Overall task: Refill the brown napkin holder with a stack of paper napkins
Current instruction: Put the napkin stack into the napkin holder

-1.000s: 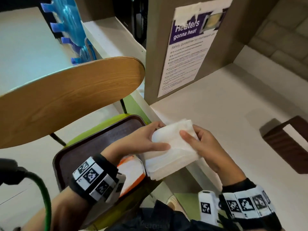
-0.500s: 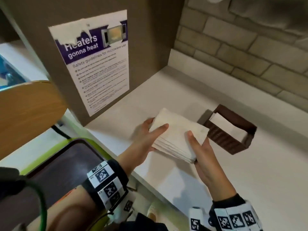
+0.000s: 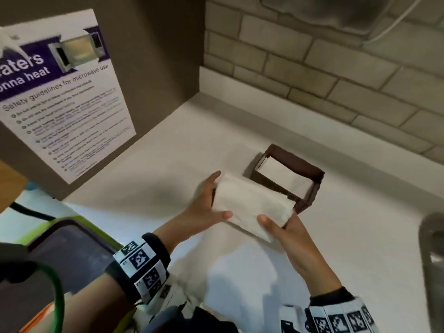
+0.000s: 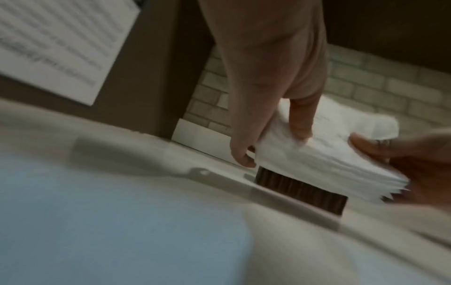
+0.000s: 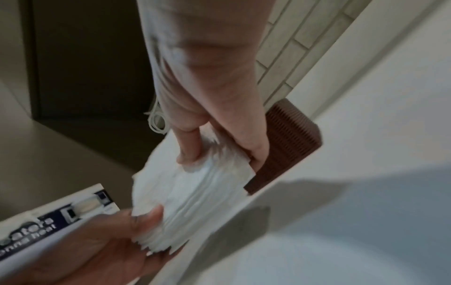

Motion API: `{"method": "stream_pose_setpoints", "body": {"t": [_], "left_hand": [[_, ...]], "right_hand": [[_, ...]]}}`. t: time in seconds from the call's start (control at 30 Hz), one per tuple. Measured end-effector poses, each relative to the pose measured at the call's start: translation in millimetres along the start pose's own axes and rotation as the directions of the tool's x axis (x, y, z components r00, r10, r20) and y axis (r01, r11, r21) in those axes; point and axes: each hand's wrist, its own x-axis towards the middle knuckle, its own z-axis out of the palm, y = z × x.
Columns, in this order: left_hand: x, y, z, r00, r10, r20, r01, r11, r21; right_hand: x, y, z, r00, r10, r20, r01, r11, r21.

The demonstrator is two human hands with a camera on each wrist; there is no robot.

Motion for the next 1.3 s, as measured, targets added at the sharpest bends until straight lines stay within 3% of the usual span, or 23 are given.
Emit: {"method": "stream_pose_setpoints", "body": {"t": [0.1,0.23,0.47,0.73,0.9,1.1,1.17,1.3], "left_hand": [[3,-16,5,0.999,0.032,0.028,-0.036,0.99,0.135],[8,-38,8,0.996,0.052,0.068,-0.061,0.988,0.142],[10,-38,10,0.994,0.08,0.077,-0.088,0.991,0.105],[7,-8,1,0.997,-0.002,0.071,-0.002,0.998,0.061],[7,-19,-4,0.992,-0.03,0.12,0.016,0.993,0.117],[3,-16,-5,0.992,-0.052,0.118,0.04,0.994,0.1],[3,-4,-7,0.993,-0.058,0.103,0.05,0.996,0.076],[1,25,-7,0.986,-0.134,0.103,0.152,0.967,-0.204]], "right_hand": [[-1,16,-5,1.0,0.026,0.004,-0.025,0.995,-0.099],[-4,28,-4,0.999,0.048,-0.006,-0.048,0.963,-0.264],[-10,23,2,1.0,-0.012,-0.026,0.004,0.957,-0.289],[-14,8,10,0.994,-0.02,-0.107,0.013,0.998,-0.061],[-13,18,11,0.998,0.03,-0.05,-0.04,0.98,-0.193],[-13,13,16,0.996,0.025,-0.087,-0.05,0.951,-0.306],[-14,6,16,0.992,-0.005,-0.128,-0.025,0.971,-0.237],[-16,-5,21,0.98,-0.002,-0.201,0.02,0.996,0.087]]}}
